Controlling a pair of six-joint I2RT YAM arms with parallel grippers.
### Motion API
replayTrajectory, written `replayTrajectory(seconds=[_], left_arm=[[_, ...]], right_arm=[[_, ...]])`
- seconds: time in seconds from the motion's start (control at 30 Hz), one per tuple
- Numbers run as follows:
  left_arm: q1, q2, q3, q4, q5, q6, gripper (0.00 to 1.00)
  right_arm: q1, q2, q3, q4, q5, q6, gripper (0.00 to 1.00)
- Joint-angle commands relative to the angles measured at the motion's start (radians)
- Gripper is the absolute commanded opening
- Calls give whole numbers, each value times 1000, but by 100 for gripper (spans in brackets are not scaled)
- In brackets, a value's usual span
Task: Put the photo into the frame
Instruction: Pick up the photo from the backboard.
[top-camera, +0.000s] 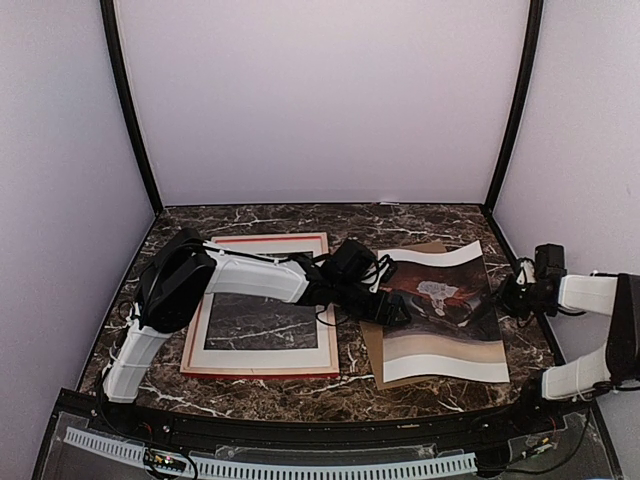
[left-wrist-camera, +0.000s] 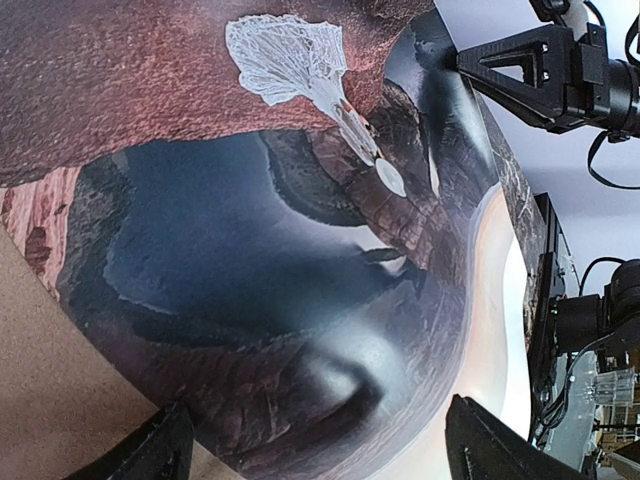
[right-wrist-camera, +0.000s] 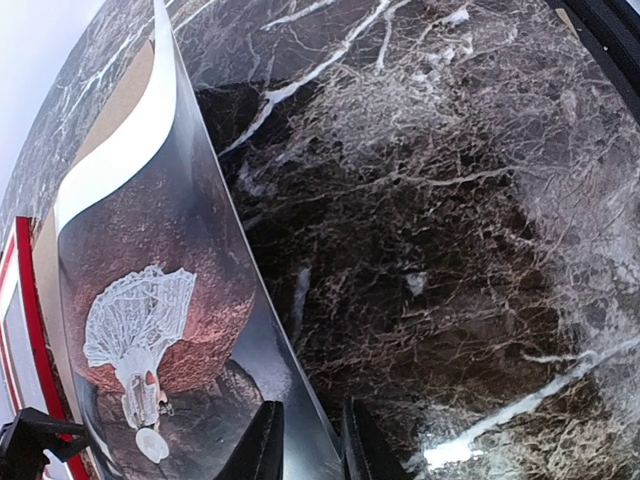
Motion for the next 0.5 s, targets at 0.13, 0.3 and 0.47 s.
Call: replayTrajectory(seconds=[0.13, 0.3, 0.47], left_arm=[[-2, -25, -41, -102, -29, -7, 91], [0, -28, -43, -108, -30, -6, 91], [1, -48, -70, -105, -44, -9, 91]], right_arm=[[12, 44, 1, 42, -1, -35, 16], [19, 65, 8, 55, -12, -55, 10], [34, 76, 4, 87, -43, -59, 0]])
